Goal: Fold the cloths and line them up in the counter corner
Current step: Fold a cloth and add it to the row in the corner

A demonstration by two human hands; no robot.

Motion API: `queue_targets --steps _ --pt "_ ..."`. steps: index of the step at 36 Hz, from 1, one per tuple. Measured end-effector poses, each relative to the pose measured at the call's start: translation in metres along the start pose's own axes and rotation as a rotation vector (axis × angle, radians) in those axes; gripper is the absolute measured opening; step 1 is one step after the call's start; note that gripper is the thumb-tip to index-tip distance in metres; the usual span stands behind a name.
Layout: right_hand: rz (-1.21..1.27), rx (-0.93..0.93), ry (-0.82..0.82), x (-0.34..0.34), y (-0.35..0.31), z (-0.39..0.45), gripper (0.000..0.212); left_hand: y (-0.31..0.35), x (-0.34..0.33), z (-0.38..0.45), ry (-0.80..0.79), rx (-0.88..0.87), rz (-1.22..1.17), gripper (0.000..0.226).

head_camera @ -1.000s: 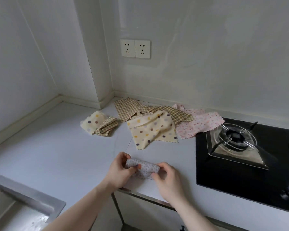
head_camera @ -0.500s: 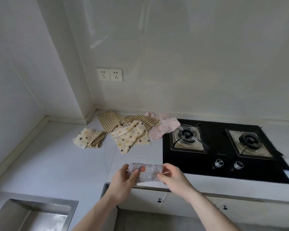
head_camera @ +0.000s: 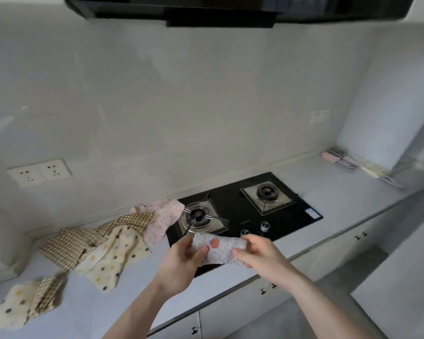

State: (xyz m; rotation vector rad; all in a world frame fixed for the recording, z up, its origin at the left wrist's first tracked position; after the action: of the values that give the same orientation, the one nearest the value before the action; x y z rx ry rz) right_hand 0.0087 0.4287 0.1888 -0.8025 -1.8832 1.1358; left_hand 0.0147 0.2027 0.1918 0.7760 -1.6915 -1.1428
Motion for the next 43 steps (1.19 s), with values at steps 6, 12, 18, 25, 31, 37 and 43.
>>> queue_targets --steps 6,12,18,25,31,37,43 --pt "0.040 -0.001 0.154 0.060 0.016 -0.027 0.015 0.045 -0.041 0.050 -0.110 -0.036 -0.001 0.018" --pt "0.077 -0.018 0.274 0.134 0.043 -0.055 0.012 0.075 -0.093 0.117 -0.186 -0.061 0.066 0.035" --pt "0.061 -0.066 0.373 0.225 0.084 -0.091 0.010 0.116 -0.172 0.177 -0.244 -0.086 0.124 0.015" --pt "0.066 -0.102 0.383 0.327 0.123 -0.122 0.012 0.157 -0.260 0.240 -0.241 -0.057 0.131 0.025" --pt "0.091 -0.126 0.379 0.388 0.152 -0.124 0.021 0.179 -0.307 0.282 -0.224 -0.025 0.166 0.030" --pt "0.101 -0.138 0.399 0.439 0.175 -0.108 0.021 0.198 -0.331 0.333 -0.227 -0.034 0.225 0.039" --pt "0.150 -0.160 0.447 0.493 0.196 -0.084 0.019 0.210 -0.351 0.402 -0.240 -0.021 0.252 0.036"
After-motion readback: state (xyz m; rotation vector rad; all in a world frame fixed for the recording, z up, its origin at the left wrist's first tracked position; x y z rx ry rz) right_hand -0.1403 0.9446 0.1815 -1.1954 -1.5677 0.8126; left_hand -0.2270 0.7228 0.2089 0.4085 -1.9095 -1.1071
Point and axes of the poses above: each hand's wrist, its own z-axis towards the middle knuckle, its own x-axis out of the back of the hand, y = z × x, the point moved 2 cm from there along z, towards the middle knuckle, and after that the axes turned 14 degrees about -y, right-handed, at the moved point
